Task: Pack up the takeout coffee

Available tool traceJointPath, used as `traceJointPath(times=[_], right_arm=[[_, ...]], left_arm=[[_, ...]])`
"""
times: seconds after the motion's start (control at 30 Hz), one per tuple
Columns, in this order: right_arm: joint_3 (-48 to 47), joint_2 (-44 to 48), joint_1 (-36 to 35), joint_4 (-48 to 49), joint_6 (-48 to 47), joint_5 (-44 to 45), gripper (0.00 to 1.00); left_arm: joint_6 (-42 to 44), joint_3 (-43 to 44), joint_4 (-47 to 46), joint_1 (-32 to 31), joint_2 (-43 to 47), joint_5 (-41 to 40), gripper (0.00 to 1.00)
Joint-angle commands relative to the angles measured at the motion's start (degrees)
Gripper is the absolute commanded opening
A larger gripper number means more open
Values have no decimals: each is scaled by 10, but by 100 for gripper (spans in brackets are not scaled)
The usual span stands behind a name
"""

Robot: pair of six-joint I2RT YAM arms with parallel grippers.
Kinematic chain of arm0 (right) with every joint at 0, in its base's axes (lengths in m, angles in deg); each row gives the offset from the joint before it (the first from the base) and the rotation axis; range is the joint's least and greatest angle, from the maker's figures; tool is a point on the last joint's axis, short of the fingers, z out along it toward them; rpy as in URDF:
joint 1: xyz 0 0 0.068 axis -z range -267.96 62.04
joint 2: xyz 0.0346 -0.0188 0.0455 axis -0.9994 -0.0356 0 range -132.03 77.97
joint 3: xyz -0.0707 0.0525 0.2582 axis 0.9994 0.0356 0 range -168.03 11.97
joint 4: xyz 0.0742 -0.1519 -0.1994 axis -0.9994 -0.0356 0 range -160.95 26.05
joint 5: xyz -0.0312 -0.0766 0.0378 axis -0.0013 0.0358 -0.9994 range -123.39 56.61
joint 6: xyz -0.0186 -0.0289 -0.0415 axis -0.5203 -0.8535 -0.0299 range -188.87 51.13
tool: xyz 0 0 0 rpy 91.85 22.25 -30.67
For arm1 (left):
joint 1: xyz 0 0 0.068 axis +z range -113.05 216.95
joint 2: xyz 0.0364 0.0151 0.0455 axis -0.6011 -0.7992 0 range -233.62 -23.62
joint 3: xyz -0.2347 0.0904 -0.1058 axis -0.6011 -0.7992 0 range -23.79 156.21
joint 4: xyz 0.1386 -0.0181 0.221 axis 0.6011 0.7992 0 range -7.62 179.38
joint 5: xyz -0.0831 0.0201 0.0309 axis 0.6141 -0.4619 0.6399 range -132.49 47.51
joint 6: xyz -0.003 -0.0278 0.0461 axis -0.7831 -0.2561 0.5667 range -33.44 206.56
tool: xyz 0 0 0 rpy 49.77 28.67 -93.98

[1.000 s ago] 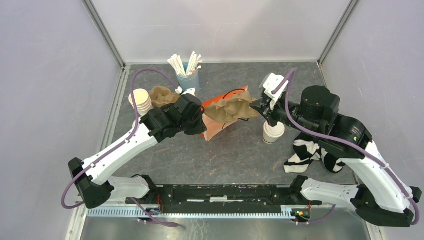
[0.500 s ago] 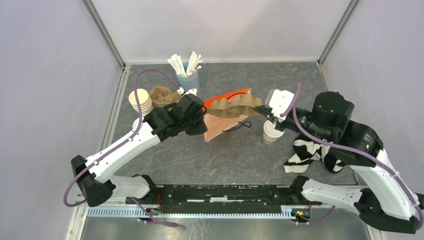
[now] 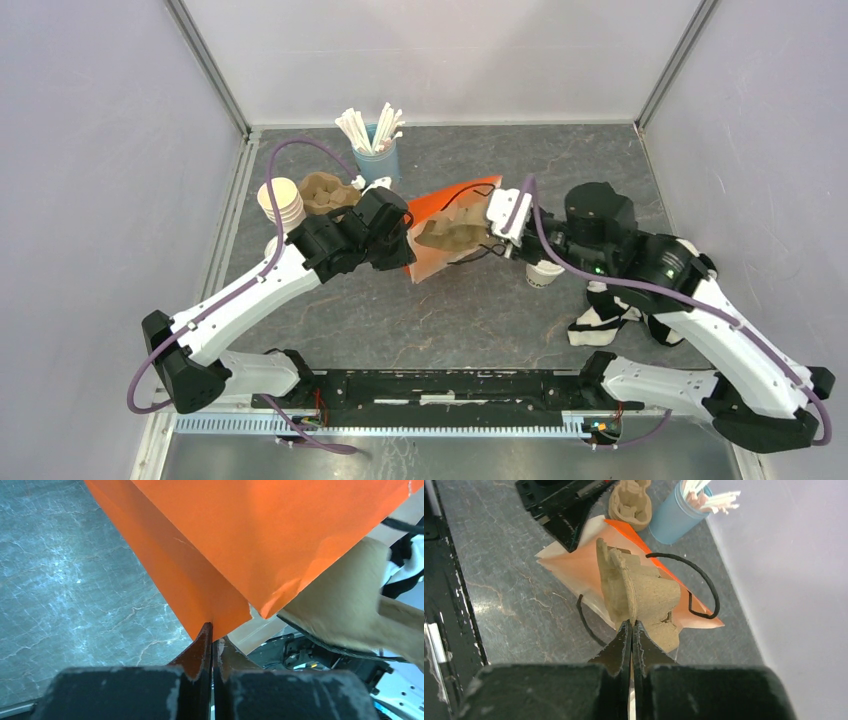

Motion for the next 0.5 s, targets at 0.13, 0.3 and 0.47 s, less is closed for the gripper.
traceJointPath(times=[0.13,0.3,0.47], right_arm=[[-27,-49,-1,43,216,84,0],[-95,-93,-1,-12,309,125,0],[-154,-134,-1,-75,368,132,0]], left_arm=[[-121,29,-2,3,9,28,3],[-180,22,-2,3,19,64,5],[-251,2,-6,3,45,100,6]])
